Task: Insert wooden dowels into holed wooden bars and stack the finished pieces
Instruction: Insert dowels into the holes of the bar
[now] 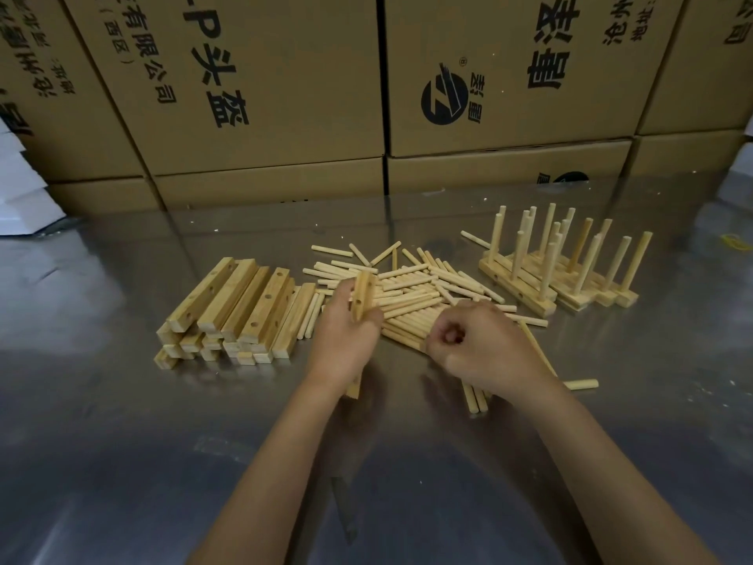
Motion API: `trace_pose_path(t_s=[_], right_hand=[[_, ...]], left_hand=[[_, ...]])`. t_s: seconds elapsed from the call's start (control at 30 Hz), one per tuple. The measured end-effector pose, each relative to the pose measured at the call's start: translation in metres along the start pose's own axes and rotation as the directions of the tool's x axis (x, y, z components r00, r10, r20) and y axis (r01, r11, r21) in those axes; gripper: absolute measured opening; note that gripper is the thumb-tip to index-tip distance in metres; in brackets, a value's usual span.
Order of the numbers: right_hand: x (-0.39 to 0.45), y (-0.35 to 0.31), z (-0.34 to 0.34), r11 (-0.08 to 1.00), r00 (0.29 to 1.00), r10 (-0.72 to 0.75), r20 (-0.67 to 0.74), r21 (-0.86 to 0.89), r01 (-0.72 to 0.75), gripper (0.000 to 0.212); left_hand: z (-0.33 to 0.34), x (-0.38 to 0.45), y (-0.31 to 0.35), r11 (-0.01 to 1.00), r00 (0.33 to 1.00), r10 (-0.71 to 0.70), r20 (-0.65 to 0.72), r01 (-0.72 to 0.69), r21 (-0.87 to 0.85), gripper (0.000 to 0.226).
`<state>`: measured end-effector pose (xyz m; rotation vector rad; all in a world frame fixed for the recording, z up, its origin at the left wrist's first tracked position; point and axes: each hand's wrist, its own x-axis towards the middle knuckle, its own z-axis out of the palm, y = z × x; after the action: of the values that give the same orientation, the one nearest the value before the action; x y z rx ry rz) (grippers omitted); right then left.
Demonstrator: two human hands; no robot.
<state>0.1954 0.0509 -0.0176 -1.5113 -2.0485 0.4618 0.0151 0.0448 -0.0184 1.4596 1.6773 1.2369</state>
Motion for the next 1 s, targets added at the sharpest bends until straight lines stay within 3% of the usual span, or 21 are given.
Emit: trace_pose_path(t_s=[0.07,0.17,0.2,0.27,0.33,0.4,0.53,0.6,0.7,0.83,1.0], right_hand=[[-0.001,0.001,0.003,0.987,0.995,-0.009,0.1,-0.156,0.025,0.015],[0.0,0.001,0.004,0.984,0.996,-0.015,0.093,-0.174,0.031,0.016],[0.001,0.001,0.003,0.992,0.997,-0.013,0.07,-0.125,0.022,0.014],[0.002,0.0,-0.003,0.986,0.999,0.05,-0.008,0.158,-0.048,0.008],[0.003,-0.003,-0.011,0.868,0.986,0.152,-0.067,0.485,-0.101,0.004],[0.003,-0.006,-0.019,0.726,0.975,0.208,-0.081,0.68,-0.098,0.005],[0.003,-0.012,-0.023,0.434,0.977,0.215,0.008,0.895,-0.103,0.014],[0.002,-0.012,-0.021,0.356,0.966,0.246,0.077,0.92,-0.164,0.015],[0.0,-0.012,-0.012,0.439,0.956,0.251,0.152,0.862,-0.252,0.019],[0.0,-0.011,0.001,0.858,0.994,0.076,-0.084,0.513,-0.022,0.016],[0.001,-0.01,0.005,0.935,0.989,0.091,-0.12,0.352,-0.043,0.015]], left_hand=[[-0.006,0.005,0.001,0.981,0.989,-0.145,-0.019,0.141,-0.131,0.016],[-0.013,0.01,0.001,0.895,0.938,-0.346,0.023,0.338,-0.291,0.041],[-0.016,0.01,0.002,0.857,0.921,-0.385,0.059,0.38,-0.348,0.041],[-0.019,0.008,0.002,0.803,0.903,-0.407,0.135,0.424,-0.419,0.038],[-0.021,0.006,0.002,0.795,0.901,-0.385,0.197,0.433,-0.424,0.035],[-0.022,0.005,0.004,0.804,0.9,-0.343,0.27,0.43,-0.411,0.031],[-0.018,0.0,0.01,0.795,0.874,-0.278,0.398,0.442,-0.416,0.032],[-0.016,-0.002,0.011,0.795,0.867,-0.257,0.427,0.441,-0.416,0.032],[-0.014,-0.004,0.012,0.825,0.866,-0.233,0.443,0.417,-0.382,0.032],[-0.012,-0.003,0.014,0.862,0.876,-0.206,0.436,0.373,-0.342,0.033],[-0.009,-0.002,0.012,0.914,0.899,-0.165,0.407,0.294,-0.28,0.03]])
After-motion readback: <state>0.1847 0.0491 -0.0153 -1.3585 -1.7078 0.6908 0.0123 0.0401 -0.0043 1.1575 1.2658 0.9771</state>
